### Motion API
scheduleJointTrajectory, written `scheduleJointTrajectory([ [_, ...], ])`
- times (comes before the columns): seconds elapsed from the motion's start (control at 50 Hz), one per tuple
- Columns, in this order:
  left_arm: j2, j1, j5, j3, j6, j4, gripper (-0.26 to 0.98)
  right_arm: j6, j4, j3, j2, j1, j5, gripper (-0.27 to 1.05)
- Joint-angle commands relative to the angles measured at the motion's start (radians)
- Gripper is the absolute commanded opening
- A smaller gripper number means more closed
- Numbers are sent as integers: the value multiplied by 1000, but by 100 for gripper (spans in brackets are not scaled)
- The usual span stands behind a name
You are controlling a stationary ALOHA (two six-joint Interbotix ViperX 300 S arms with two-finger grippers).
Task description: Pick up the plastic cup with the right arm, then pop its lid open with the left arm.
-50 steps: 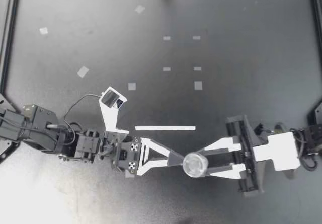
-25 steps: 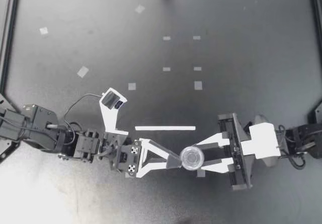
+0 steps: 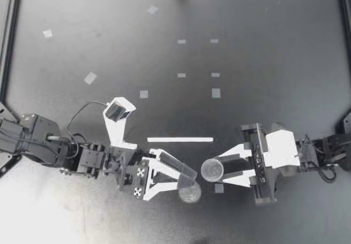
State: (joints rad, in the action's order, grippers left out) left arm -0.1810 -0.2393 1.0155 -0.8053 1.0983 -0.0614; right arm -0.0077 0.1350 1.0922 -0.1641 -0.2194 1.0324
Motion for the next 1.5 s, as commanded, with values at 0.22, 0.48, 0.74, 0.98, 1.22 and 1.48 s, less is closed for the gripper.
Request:
scheduleJointTrajectory([
  [0.22,100,2,-89,-25,-568,2,75,23,-6,15,170,-11,78,29],
  [0.48,120,2,-144,-25,-991,-6,74,109,-29,41,175,-14,282,29],
  [0.74,130,2,-146,-31,-1144,-58,74,115,-49,23,143,-15,291,29],
  [0.98,135,2,-146,-31,-1146,-60,74,114,-51,23,143,-15,290,29],
  [1.22,137,2,-146,-25,-1149,-60,74,110,-51,25,141,-15,278,29],
  [1.48,137,2,-147,-23,-1154,-60,74,109,-52,25,141,-15,270,29],
])
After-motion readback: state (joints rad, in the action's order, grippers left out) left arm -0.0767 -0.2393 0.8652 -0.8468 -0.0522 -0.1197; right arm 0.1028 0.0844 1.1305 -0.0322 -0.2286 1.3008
